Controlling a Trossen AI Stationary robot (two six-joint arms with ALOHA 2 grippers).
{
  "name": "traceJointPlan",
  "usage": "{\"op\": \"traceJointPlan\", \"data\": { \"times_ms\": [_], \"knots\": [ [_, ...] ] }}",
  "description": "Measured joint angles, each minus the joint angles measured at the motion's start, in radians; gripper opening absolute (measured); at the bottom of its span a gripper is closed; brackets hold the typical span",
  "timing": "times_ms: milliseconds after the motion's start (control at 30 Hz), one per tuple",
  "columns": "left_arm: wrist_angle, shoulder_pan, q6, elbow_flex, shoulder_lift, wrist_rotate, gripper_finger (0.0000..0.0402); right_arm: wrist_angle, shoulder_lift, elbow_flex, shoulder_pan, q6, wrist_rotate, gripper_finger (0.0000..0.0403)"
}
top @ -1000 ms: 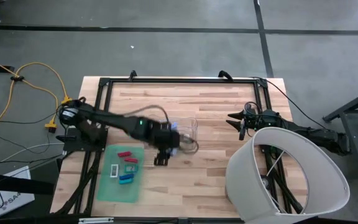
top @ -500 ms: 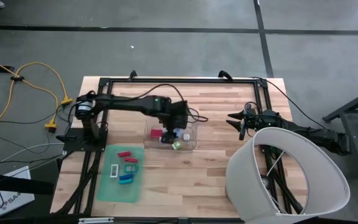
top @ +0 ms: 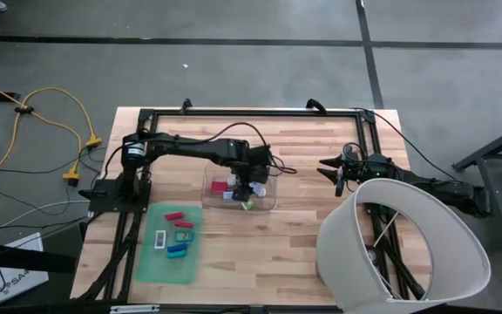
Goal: Pick & Place Office items
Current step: Put the blue charger adapter into the transparent bin, then return to Home Position
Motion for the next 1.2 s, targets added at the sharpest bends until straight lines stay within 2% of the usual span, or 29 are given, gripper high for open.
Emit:
{"op": "traceJointPlan", "data": {
  "times_ms": [333, 600, 1200],
  "knots": [
    [0.024, -0.002, -0.043, 0.000, -0.001, 0.009, 0.0261, 0.000, 0.000, 0.000, 0.000, 0.000, 0.000, 0.0144],
    [0.025, -0.002, -0.173, 0.000, -0.001, 0.007, 0.0282, 0.000, 0.000, 0.000, 0.000, 0.000, 0.000, 0.0144],
    [0.028, -0.024, -0.168, 0.000, -0.001, -0.042, 0.0285, 0.000, 0.000, 0.000, 0.000, 0.000, 0.000, 0.0144]
  ]
}}
